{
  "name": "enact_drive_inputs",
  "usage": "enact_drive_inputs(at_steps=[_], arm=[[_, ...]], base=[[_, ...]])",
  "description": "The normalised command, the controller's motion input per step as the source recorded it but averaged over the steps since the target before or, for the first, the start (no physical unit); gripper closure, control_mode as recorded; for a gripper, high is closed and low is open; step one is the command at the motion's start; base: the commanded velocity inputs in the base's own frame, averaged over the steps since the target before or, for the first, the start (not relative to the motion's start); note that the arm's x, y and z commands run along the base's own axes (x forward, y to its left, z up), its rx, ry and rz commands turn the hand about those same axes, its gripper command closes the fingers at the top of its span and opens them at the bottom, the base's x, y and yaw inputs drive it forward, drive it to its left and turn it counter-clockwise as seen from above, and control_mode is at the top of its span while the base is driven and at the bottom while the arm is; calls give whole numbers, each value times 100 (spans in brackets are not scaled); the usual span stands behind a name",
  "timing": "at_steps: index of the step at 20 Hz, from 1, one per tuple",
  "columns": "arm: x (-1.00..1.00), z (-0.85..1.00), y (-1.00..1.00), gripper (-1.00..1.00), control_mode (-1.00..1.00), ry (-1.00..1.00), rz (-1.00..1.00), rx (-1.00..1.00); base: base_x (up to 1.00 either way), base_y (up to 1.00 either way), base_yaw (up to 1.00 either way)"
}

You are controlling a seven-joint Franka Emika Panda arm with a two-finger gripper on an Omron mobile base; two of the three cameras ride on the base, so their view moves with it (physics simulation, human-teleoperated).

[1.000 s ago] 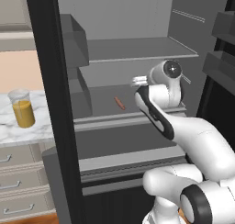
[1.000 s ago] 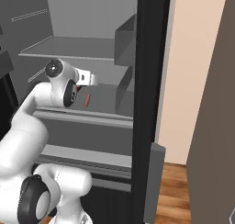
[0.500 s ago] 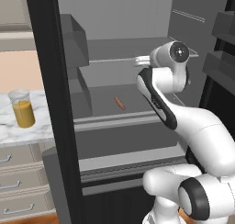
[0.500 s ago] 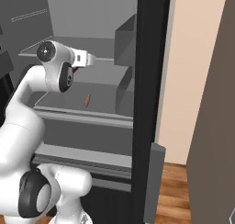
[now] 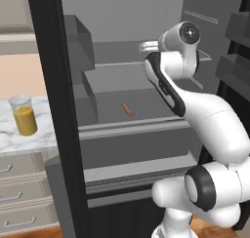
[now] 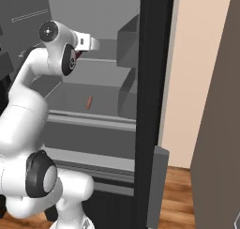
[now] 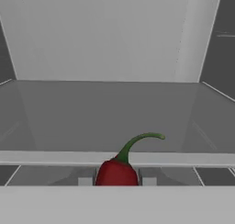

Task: Move the chili pepper and sausage from the second highest shelf to the top shelf to make space. Then, place the pitcher from the counter on the cleared second highest shelf.

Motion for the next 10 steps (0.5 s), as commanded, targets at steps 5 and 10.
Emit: enact_drive_inputs(at_steps=[5,10], arm=[[68,-1,-6,100,-100,2,0,0],[67,-21,-11,100,-100,1,0,0]], base=[[0,0,0],[0,0,0]])
